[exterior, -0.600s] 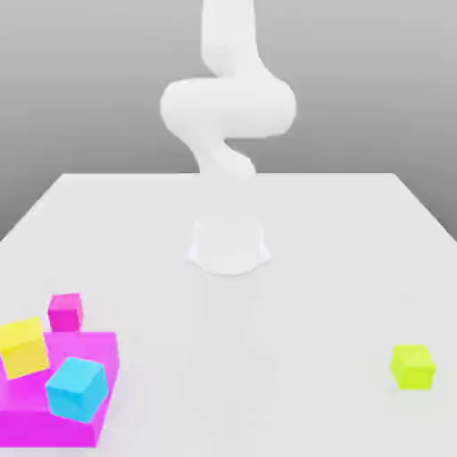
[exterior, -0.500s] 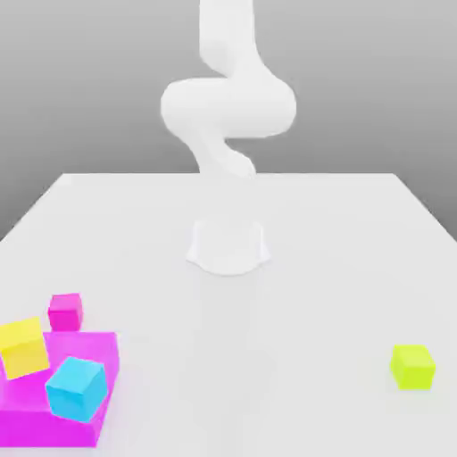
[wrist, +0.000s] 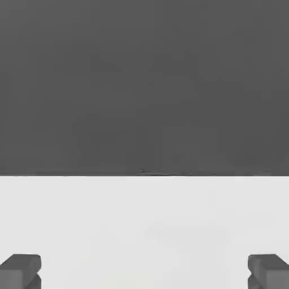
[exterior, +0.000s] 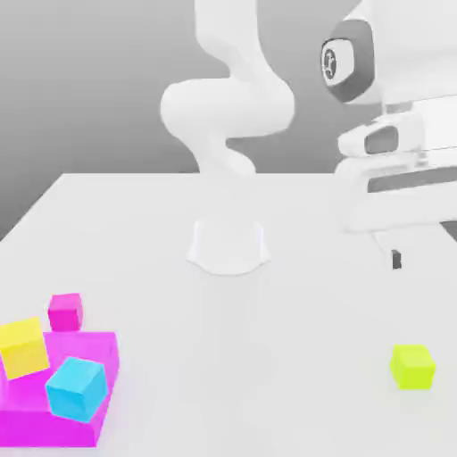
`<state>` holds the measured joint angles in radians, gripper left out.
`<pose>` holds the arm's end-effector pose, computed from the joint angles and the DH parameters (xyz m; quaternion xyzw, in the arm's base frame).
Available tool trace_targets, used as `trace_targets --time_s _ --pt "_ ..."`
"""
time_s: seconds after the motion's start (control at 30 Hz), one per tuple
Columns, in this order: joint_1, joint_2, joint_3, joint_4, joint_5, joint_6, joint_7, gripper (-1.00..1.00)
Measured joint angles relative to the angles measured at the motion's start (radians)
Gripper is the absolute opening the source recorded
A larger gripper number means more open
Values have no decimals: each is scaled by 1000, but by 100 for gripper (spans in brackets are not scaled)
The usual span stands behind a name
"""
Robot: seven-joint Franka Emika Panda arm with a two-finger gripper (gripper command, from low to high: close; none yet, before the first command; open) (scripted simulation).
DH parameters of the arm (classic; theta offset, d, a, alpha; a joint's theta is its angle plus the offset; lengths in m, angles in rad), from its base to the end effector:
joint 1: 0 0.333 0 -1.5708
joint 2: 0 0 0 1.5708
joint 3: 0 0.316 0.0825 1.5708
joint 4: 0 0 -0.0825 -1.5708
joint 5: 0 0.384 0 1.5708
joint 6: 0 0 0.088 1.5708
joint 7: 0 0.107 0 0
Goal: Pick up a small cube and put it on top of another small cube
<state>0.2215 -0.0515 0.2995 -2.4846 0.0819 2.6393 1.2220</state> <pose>0.4232 0.2402 0.3271 -0.9223 0.3724 -0.0536 0.0881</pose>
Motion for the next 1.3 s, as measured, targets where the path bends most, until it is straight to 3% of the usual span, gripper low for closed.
trace_targets --time_s 0.2,0.4,0.43,0.67,0.87,1.07,1.3 --pt "125 225 -18 -53 -189 98 275 0" --pt "243 443 -139 -24 -329 250 408 0" --pt "253 462 -151 -20 -336 265 414 -100" --pt "252 459 -149 -21 -336 264 414 -100" --pt "182 271 -85 -66 -226 126 331 -100" --pt "15 151 -257 -123 -236 89 338 -100" --pt "-313 30 -418 -195 -267 59 360 -100"
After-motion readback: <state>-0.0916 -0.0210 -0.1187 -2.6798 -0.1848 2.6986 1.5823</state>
